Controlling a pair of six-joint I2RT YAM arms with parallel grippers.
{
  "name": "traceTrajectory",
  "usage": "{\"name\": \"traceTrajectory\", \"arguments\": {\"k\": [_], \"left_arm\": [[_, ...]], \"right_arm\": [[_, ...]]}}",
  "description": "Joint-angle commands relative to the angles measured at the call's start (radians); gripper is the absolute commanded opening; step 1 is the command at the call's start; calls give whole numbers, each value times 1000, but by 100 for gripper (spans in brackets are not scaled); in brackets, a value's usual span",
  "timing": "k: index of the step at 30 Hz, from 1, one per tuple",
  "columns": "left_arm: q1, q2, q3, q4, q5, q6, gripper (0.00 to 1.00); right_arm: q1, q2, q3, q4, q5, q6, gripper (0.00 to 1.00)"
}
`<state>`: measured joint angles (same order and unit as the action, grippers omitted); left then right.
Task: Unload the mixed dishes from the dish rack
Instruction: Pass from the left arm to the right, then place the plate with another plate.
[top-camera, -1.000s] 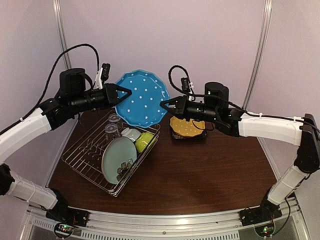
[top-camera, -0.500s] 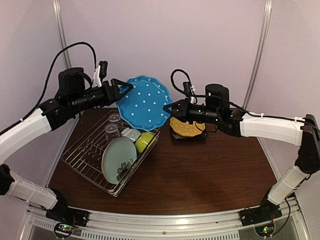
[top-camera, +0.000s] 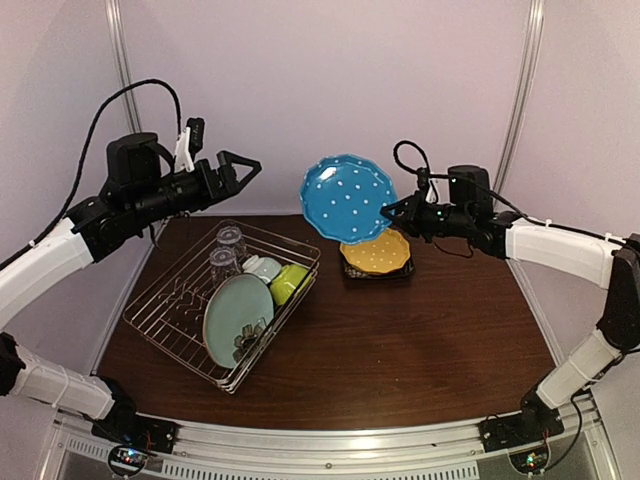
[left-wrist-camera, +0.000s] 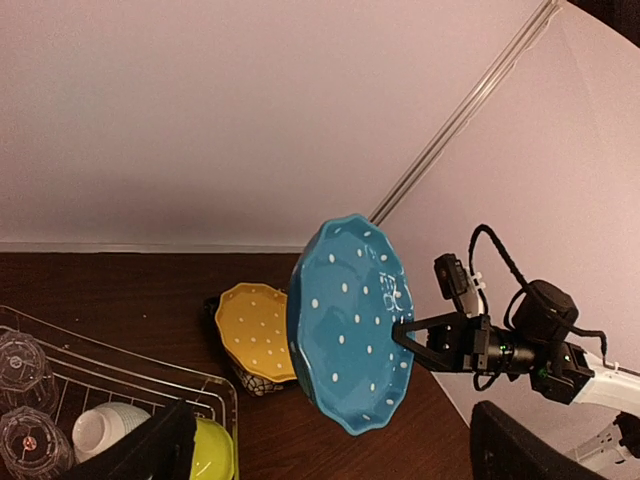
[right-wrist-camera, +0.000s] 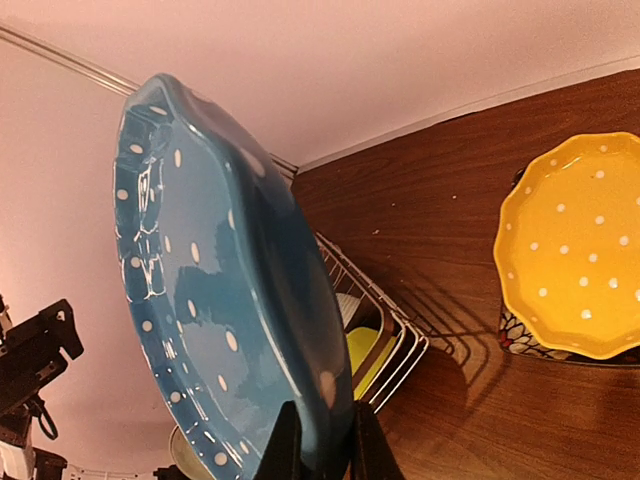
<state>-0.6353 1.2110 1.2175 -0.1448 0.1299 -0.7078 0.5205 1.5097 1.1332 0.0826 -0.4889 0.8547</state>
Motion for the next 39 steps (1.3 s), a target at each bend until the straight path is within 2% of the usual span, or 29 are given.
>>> {"name": "traceTrajectory", "arguments": {"k": [1,5,13,20,39], "left_arm": [[-4,-35,10,-7,-27,33,98],[-4,-50,-2,-13,-36,38,97],[-3,-71,1,-38,-64,58,97],[-3,-82,-8,-44,-73,61,97],[-3,-87,-15,-41,-74,55,97]], "right_arm": [[-100,-52,46,-4,-50,-51,0],[-180,-13,64,-73,-64,-95,0],[-266,100,118,-75,-112,-101,0],[-284,200,178,-107,-132,-103,0],[-316,397,240,-34,-182,-72,0]]}}
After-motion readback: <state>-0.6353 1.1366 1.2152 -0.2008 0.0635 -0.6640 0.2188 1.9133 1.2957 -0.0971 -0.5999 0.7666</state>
